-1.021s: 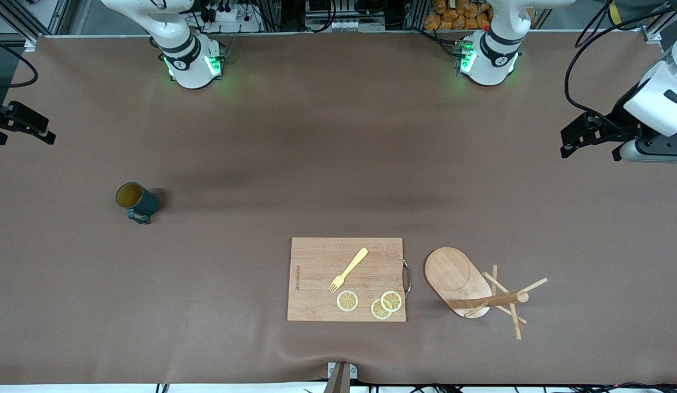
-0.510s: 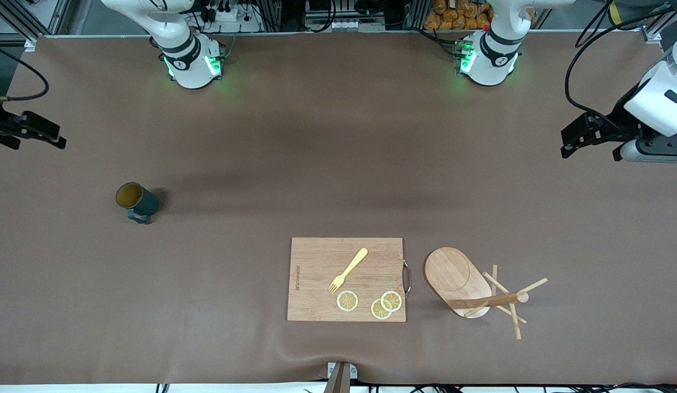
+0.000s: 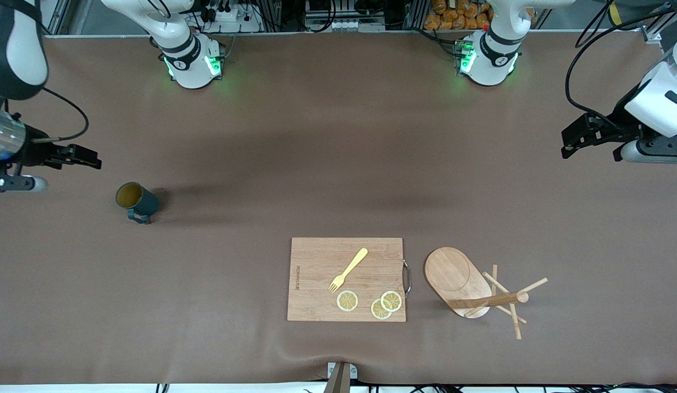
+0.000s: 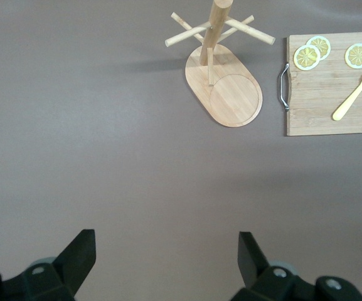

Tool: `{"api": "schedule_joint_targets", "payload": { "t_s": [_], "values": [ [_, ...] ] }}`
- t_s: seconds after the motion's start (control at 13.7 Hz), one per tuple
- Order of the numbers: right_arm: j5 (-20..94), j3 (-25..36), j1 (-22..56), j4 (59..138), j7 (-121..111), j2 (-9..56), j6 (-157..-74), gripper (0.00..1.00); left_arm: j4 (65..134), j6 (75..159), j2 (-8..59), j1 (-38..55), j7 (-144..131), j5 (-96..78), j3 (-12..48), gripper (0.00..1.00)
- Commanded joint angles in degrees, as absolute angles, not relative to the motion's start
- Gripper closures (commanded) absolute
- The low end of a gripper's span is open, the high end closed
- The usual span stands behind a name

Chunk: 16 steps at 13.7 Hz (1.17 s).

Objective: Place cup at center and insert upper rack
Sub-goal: 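Move the right gripper down toward the teal mug, then grasp the teal mug rim with the right gripper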

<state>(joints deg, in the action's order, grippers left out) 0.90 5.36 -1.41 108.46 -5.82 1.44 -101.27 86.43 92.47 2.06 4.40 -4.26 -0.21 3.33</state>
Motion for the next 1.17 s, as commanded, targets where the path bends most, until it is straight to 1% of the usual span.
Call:
{"api": "schedule_joint_targets", "payload": {
  "t_s": [0.0, 0.29, 0.51, 0.66, 1.02, 1.09],
  "values": [
    [0.2, 6.1, -0.6, 115.6, -4.8, -0.1, -107.8, 0.0, 85.3, 92.5, 2.5, 4.6, -4.0, 0.9, 3.6, 0.0],
    [0.2, 6.1, -0.4, 125.5, -4.8, -0.4, -118.4, 0.0, 85.3, 92.5, 2.5, 4.6, -4.3, 0.9, 3.6, 0.0],
    [0.2, 6.1, -0.3, 129.9, -4.9, 0.6, -124.5, 0.0, 85.3, 92.5, 2.5, 4.7, -4.3, 0.9, 3.6, 0.0],
    [0.2, 6.1, -0.3, 131.5, -4.8, 2.5, -128.2, 0.0, 85.3, 92.5, 2.5, 4.7, -4.3, 0.9, 3.6, 0.0],
    [0.3, 6.1, -0.5, 132.9, -4.8, 10.1, -138.5, 0.0, 85.3, 92.5, 2.5, 4.7, -4.4, 0.8, 3.6, 0.0],
    [0.3, 6.1, -0.4, 132.9, -4.8, 11.2, -139.8, 0.04, 85.3, 92.5, 2.5, 4.7, -4.4, 0.8, 3.6, 0.0]
  ]
}}
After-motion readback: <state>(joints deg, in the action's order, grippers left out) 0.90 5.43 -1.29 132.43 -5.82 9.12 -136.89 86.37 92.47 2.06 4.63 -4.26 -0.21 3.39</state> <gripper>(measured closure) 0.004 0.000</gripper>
